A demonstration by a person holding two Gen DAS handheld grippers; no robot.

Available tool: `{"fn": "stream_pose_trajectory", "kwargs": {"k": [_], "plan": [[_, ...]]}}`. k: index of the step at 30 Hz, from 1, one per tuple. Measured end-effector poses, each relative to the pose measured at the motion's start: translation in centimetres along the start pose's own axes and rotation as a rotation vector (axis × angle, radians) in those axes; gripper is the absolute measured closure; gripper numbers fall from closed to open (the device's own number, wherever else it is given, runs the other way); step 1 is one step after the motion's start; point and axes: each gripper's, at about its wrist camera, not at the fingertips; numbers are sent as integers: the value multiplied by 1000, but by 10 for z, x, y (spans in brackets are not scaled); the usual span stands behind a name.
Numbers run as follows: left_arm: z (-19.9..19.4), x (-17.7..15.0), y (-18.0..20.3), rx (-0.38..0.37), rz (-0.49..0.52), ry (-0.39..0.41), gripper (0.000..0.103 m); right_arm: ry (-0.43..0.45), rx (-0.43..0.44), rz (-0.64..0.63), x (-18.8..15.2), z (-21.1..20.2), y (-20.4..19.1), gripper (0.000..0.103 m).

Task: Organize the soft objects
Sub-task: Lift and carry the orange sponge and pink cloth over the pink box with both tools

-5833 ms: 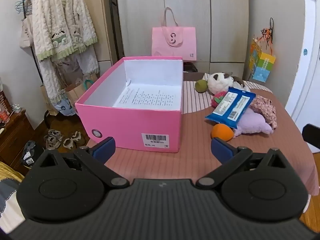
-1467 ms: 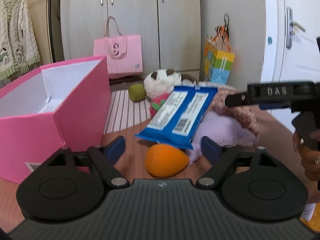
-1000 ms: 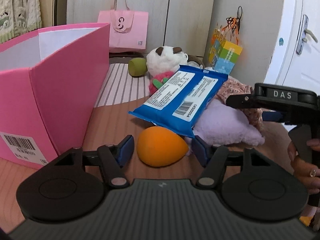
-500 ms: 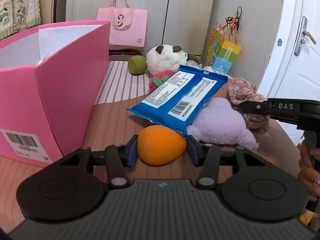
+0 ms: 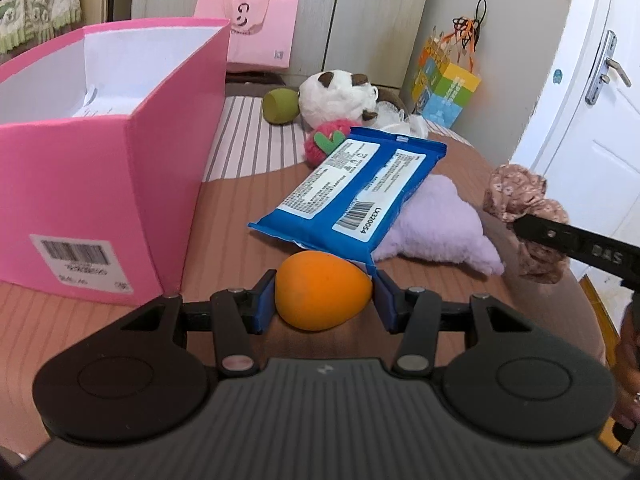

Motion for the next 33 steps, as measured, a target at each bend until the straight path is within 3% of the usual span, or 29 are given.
{"fn": "stream_pose_trajectory", "kwargs": {"k": [9,20,25,33], "plan": [[-18,-6,-5,-84,12,-81,54,-46,78,-103,-9,-37,-28,82],[-59,-19,-17,-69,83,-111,54,-187,210,-212,-30,-49,-77,82],[-75,-23,-31,-71,110,-172,54,-231,278,-295,-29,-55,-108,82],[-110,-14,-50,-38,143,-188,54,-292,393,-342,-21,-66,-148,80]]}}
Point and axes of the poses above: each gripper's, at about its wrist camera, not at the fingertips, and z roughly the way its jaws point, y to its right, x to its top, and after that the axes turned 10 degrees about -x, right-handed
